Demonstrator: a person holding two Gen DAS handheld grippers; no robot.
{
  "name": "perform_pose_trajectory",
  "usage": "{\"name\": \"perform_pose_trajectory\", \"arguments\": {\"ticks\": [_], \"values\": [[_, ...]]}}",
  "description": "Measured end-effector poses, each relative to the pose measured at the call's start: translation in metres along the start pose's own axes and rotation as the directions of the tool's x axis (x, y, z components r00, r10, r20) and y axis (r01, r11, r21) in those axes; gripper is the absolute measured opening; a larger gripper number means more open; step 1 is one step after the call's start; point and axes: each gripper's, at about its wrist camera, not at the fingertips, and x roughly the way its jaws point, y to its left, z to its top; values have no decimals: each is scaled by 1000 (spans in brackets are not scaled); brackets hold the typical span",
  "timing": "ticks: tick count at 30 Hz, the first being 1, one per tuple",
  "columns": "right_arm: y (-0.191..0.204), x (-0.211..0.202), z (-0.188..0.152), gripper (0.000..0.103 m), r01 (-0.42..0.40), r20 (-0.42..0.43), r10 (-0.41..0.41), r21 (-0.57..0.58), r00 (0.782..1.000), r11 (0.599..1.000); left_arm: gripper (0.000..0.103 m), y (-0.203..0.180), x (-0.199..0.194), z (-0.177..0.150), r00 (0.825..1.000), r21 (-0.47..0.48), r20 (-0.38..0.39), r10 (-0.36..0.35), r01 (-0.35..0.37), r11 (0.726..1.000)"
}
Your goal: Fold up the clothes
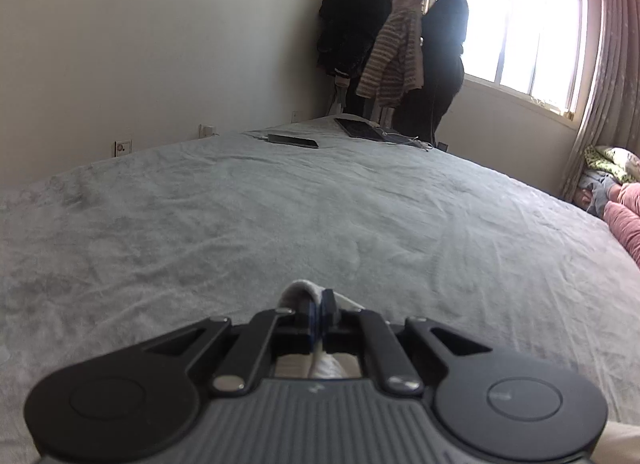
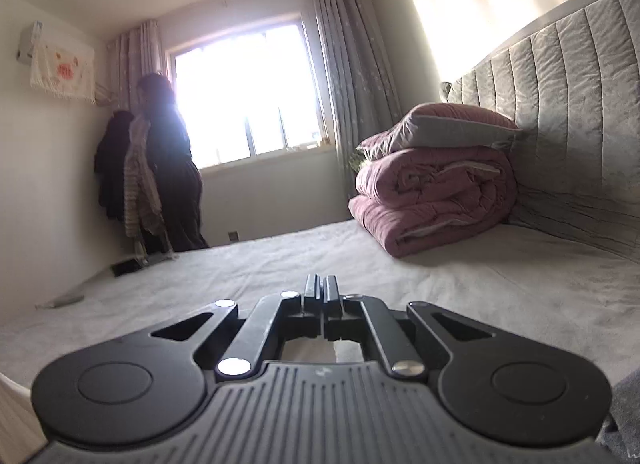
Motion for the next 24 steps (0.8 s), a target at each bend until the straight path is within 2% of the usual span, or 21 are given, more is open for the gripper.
{"name": "perform_pose_trajectory", "arguments": {"ticks": [6, 9, 12, 16, 18, 24], "values": [[16, 46, -30, 1, 89, -62, -95, -95, 994, 991, 3, -12, 19, -4, 999, 62, 18, 44, -45, 997], [23, 65, -43, 1, 127, -79, -139, -136, 987, 983, 3, -12, 31, -4, 998, 53, 4, 58, -58, 997], [25, 67, -43, 1, 151, -49, -159, -137, 986, 979, 3, -11, 37, -5, 998, 34, -13, 58, -58, 998], [22, 62, -28, 1, 182, 31, -180, -86, 983, 979, 3, -12, 34, -5, 999, 32, -1, 53, -53, 998], [18, 66, -24, 1, 206, 37, -204, -73, 978, 976, 3, -14, 33, -5, 999, 38, 8, 49, -49, 998], [14, 108, -55, 1, 217, -131, -231, -116, 964, 969, 3, -23, 48, -12, 997, 94, -21, 70, -68, 993]]}}
